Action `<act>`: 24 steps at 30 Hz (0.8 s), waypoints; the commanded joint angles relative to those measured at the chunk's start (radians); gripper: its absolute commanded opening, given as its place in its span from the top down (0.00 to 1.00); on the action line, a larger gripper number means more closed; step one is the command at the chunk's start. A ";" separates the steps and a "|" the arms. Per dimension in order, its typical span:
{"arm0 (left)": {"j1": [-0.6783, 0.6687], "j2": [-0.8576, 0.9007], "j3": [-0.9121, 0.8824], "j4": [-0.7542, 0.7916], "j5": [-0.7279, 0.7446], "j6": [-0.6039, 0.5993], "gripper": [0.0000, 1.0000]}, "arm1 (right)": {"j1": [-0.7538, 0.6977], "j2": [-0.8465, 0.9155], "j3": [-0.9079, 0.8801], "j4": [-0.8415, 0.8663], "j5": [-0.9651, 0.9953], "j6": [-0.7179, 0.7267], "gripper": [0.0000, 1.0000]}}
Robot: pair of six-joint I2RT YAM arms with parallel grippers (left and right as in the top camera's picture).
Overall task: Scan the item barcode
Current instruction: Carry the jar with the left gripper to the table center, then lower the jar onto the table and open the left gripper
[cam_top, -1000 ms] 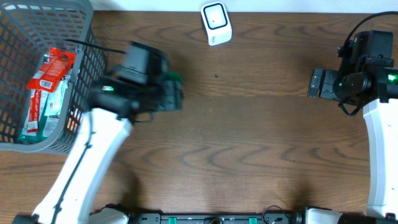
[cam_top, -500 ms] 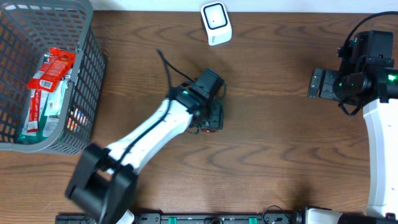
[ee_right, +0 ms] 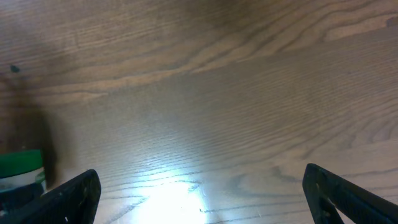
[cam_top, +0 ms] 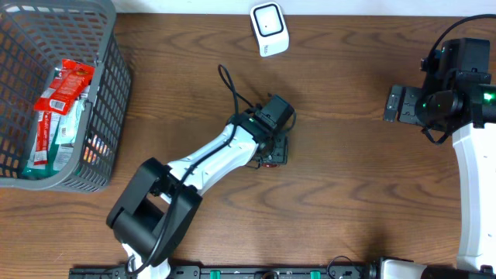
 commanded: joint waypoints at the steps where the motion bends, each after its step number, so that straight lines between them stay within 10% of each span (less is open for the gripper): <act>1: -0.010 0.020 0.005 0.013 -0.024 -0.013 0.44 | -0.002 -0.001 0.010 0.002 0.009 0.015 0.01; 11: -0.010 0.044 0.005 0.019 -0.039 -0.012 0.14 | -0.002 -0.001 0.010 0.002 0.009 0.015 0.01; 24: -0.003 0.040 0.027 0.043 -0.055 0.071 0.06 | -0.002 -0.001 0.010 0.002 0.009 0.014 0.01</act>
